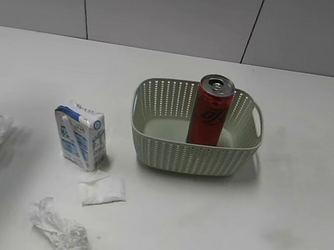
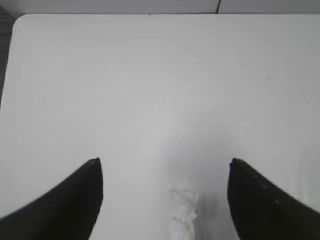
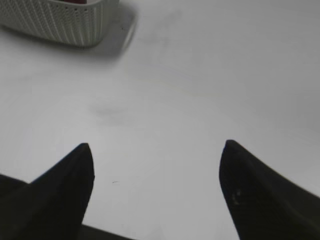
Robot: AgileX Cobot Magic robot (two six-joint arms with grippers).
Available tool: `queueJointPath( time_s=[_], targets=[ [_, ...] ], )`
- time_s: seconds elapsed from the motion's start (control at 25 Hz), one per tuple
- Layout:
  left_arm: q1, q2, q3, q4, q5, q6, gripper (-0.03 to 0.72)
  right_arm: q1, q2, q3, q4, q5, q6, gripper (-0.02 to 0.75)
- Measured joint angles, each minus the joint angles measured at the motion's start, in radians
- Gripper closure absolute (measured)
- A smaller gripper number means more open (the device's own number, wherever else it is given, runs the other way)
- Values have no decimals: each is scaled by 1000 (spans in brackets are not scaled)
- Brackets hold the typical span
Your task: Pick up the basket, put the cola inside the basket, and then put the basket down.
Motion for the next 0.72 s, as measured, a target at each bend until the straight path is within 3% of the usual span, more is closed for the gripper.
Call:
queueJointPath(
  time_s=[0.28, 0.72],
  targets=[
    [1, -221, 248, 18, -9, 3, 99, 0, -172, 0, -87, 0, 101, 146],
    [1, -696, 652, 18, -135, 3, 102, 0, -202, 3, -87, 1, 116, 146]
  ],
)
